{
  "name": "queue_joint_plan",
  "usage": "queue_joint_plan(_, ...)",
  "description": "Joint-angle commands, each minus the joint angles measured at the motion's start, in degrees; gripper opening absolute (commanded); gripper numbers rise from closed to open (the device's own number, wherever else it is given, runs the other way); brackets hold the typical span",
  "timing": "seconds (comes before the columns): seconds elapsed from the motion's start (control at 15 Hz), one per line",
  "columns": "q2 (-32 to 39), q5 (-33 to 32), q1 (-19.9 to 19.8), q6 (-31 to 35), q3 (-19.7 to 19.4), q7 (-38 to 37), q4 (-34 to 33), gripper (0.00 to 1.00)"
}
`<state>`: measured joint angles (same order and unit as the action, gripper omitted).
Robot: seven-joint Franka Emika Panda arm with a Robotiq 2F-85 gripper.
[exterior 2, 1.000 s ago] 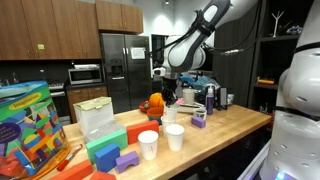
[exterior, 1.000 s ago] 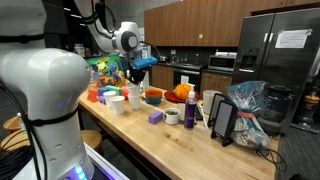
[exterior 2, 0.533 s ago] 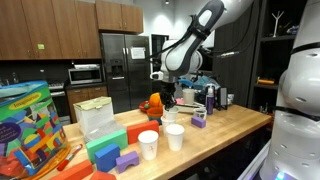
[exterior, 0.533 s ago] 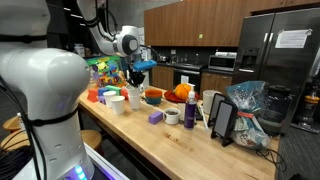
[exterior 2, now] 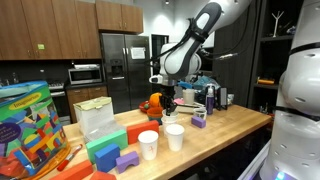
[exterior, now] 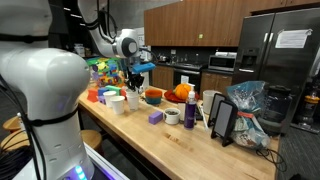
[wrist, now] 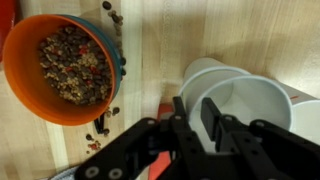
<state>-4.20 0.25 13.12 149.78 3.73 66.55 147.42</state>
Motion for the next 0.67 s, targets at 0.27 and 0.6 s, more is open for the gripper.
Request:
queue_joint_plan(0.27,-1.1,-1.7,-1.4,-0.2,2.0,-1.3,0.0,0.84)
queue_joint_plan(0.6,-3.7,-4.3,-0.6,-0.9,3.9,-3.5,0.9,1.0)
